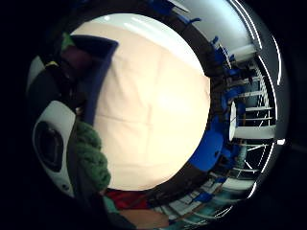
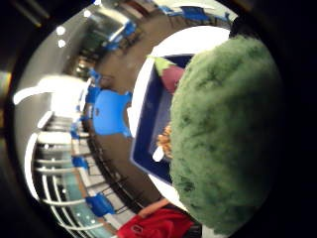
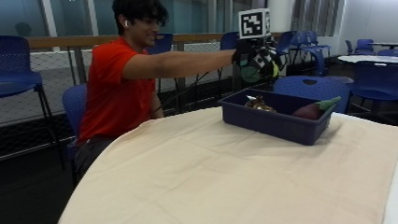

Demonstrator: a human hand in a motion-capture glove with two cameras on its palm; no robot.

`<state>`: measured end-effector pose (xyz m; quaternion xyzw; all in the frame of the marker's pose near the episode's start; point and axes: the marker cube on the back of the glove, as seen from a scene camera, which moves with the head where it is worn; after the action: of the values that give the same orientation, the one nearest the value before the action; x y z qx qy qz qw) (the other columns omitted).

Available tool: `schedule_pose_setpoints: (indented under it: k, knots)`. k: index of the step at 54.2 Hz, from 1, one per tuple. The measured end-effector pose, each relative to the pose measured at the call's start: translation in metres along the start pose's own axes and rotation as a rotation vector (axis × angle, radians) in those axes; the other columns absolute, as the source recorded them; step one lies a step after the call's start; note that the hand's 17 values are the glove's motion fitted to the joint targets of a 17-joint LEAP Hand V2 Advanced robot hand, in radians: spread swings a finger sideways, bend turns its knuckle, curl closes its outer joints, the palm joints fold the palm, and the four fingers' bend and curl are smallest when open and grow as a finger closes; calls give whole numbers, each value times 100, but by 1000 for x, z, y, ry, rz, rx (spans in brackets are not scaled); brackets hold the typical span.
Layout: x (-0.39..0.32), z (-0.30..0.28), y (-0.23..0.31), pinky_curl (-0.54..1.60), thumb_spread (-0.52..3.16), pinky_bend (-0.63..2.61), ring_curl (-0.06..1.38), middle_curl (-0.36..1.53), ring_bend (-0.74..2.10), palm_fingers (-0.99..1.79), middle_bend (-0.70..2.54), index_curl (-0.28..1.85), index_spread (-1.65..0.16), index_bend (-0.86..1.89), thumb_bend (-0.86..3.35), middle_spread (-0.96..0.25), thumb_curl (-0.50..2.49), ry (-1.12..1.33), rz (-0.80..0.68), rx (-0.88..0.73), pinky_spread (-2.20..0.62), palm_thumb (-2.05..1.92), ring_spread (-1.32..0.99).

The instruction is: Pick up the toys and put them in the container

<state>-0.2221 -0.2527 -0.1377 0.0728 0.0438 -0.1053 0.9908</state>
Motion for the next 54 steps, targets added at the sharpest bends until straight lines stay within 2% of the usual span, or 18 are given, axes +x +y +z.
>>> schedule_pose_setpoints:
  k: [10, 15, 17, 20, 22, 24, 27, 30, 38, 44, 54]
  knots:
    - [-71, -26, -2, 37, 77, 91, 43, 38, 80, 105, 33, 49, -42, 25, 16, -50, 81, -41, -89, 48, -47, 67, -49]
    - [-77, -21, -6, 38, 75, 89, 43, 39, 79, 104, 31, 52, -43, 23, 15, -50, 84, 0, -53, 39, -48, 66, -50]
    - [-78, -16, -3, 38, 75, 89, 43, 39, 78, 103, 30, 54, -43, 23, 14, -50, 85, 3, -130, 25, -48, 66, -50]
    - [-76, -7, 6, 39, 76, 90, 43, 39, 75, 95, 25, 56, -43, 20, 13, -50, 86, -4, -330, -11, -47, 64, -50]
    - [-71, 1, 8, 40, 82, 95, 43, 36, 77, 76, 15, 53, -44, 7, 11, -48, 85, 13, -381, -50, -47, 60, -46]
    - [-71, 8, 8, 43, 88, 103, 44, 36, 77, 69, 14, 53, -43, 5, 10, -46, 84, 14, -306, -98, -46, 58, -43]
    - [-73, 16, 7, 50, 101, 115, 43, 34, 57, 3, 9, 52, -41, 5, -4, -33, 73, 22, -130, -154, -32, 36, -28]
    - [-69, 20, 9, 51, 106, 128, 38, 32, 44, -23, 9, 45, -38, 0, -9, -23, 66, 22, -85, -170, -22, 22, -18]
    - [-33, 20, 31, 46, 108, 133, 27, 26, 27, -31, 10, 31, -34, 5, -8, -10, 52, -3, -184, -138, -3, -2, -1]
    - [7, 34, 50, 45, 108, 132, 27, 24, 23, -28, 10, 27, -34, 9, -7, -7, 45, 61, -118, -100, 4, -6, 5]
    - [67, 67, 92, 41, 108, 127, 27, 22, 20, -24, 11, 24, -34, 11, -7, -6, 37, 15, 2, -138, 10, -8, 8]
